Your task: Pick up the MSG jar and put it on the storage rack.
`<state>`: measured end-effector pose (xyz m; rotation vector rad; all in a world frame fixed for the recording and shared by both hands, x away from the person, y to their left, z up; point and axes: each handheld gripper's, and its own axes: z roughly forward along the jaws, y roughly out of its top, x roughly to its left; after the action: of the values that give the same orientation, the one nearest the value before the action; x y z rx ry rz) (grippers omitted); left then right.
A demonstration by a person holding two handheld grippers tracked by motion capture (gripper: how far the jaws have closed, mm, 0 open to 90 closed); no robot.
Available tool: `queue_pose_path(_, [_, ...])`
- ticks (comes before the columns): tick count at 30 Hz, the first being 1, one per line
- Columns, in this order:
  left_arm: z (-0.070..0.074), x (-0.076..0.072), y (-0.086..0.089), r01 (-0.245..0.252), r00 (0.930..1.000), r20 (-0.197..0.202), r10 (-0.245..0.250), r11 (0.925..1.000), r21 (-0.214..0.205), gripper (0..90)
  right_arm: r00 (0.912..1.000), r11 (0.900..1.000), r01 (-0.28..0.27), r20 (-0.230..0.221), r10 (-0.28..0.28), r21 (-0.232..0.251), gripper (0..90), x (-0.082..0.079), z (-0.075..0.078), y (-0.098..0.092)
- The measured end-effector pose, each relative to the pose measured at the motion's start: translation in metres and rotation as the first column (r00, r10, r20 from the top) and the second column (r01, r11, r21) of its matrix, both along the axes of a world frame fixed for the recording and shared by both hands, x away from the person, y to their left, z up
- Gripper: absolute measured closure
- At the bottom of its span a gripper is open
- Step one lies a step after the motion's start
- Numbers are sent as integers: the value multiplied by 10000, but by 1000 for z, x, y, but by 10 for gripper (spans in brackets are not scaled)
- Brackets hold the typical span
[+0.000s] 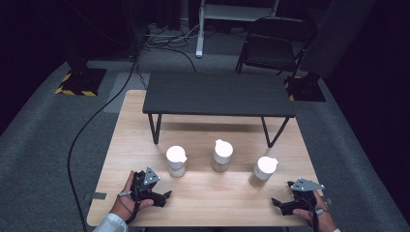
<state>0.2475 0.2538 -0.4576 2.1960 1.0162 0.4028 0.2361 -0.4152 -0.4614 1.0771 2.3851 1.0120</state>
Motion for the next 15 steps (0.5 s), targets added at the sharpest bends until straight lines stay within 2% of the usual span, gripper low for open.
queue_pose_path(15, [0,-1,-1,-55,10000,0,55,10000,17,2,10000,10000,-24,3,24,-5,0,0,0,0])
